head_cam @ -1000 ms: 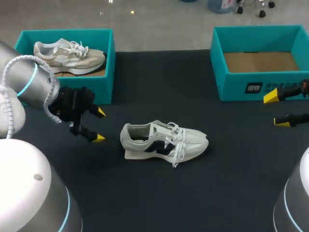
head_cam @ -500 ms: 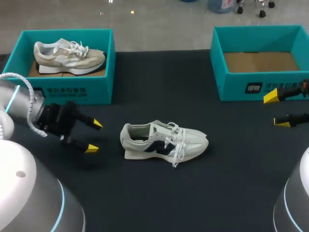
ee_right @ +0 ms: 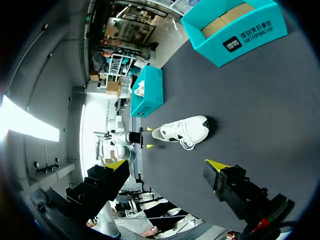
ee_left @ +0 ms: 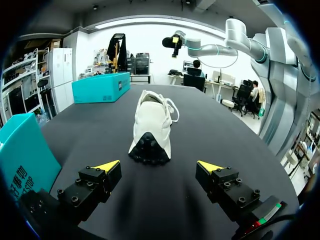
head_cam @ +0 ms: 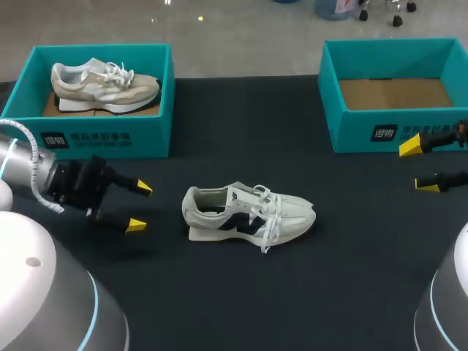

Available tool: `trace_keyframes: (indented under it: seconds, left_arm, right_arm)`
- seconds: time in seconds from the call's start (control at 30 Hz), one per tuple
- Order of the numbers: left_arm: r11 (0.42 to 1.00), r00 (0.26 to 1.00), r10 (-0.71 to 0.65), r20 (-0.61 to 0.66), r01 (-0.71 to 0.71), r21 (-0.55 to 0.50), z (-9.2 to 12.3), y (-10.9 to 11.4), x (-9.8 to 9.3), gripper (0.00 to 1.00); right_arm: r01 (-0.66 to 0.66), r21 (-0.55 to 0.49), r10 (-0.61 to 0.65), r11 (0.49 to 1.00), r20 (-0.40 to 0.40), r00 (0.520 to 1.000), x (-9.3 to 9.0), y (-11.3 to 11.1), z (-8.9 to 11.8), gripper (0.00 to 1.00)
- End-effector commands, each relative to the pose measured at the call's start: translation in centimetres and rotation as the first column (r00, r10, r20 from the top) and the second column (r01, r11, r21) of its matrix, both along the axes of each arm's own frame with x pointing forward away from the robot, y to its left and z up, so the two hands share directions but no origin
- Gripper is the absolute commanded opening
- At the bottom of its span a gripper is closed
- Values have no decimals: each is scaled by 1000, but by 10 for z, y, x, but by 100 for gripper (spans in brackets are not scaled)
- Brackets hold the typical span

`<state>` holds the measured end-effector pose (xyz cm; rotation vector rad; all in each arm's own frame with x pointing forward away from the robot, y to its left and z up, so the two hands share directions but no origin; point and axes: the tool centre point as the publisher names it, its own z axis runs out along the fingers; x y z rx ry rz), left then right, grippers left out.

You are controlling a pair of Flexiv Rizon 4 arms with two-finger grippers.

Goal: Take the shoe out of the shoebox, open the shoe tongue, remove and reinsert the insole, then place the shoe into the shoebox

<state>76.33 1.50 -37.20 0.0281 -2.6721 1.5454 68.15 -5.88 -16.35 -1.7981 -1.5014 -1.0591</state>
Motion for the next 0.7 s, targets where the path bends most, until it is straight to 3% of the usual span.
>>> trace_keyframes:
  seconds: [0.03,0.27,0.5,0.7]
  left_arm:
    - [1000,1000,8,5,-8,5,2,0,-4,100]
    - [1000,1000,8,5,-8,5,2,0,-4,100]
    - [990,999,34,29,-29,-140,-1,-15,3,100]
    - [981,999,41,5,-39,-190,-9,-28,10,100]
  right_arm:
    - [1,-2,-1,1000,-2,1000,0,1,0,100]
    - [1,-2,-1,1000,-2,1000,0,1,0,100]
    - [1,-2,-1,1000,-2,1000,0,1,0,100]
    - [1,-2,-1,1000,-2,1000,0,1,0,100]
